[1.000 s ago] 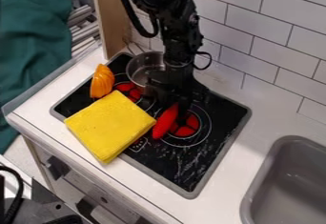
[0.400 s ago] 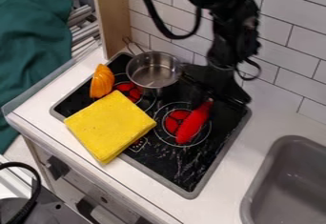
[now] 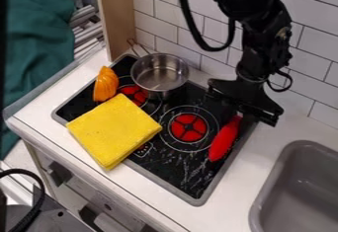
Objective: Moved the red object to the right side of right side burner
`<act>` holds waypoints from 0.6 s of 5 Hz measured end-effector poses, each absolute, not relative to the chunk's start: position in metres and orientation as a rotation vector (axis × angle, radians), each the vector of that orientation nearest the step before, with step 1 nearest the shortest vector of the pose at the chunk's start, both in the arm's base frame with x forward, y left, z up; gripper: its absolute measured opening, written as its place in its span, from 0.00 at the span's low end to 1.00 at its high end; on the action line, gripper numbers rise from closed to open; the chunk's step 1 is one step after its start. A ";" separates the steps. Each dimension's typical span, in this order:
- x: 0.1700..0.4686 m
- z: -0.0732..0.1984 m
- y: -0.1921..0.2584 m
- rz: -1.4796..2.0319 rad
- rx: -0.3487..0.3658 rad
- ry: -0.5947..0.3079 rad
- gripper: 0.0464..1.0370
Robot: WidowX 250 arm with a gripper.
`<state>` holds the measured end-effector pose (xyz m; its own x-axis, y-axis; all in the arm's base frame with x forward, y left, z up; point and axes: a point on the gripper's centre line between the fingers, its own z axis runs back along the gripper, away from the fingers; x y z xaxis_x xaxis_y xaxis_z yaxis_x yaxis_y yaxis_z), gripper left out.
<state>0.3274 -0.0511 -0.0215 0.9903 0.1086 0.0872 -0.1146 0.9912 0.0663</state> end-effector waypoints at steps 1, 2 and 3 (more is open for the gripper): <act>0.329 -0.039 -0.044 0.133 0.039 -0.040 0.26; 0.341 -0.043 -0.035 0.102 0.019 -0.047 0.26; 0.346 -0.043 -0.029 0.071 0.022 -0.056 0.33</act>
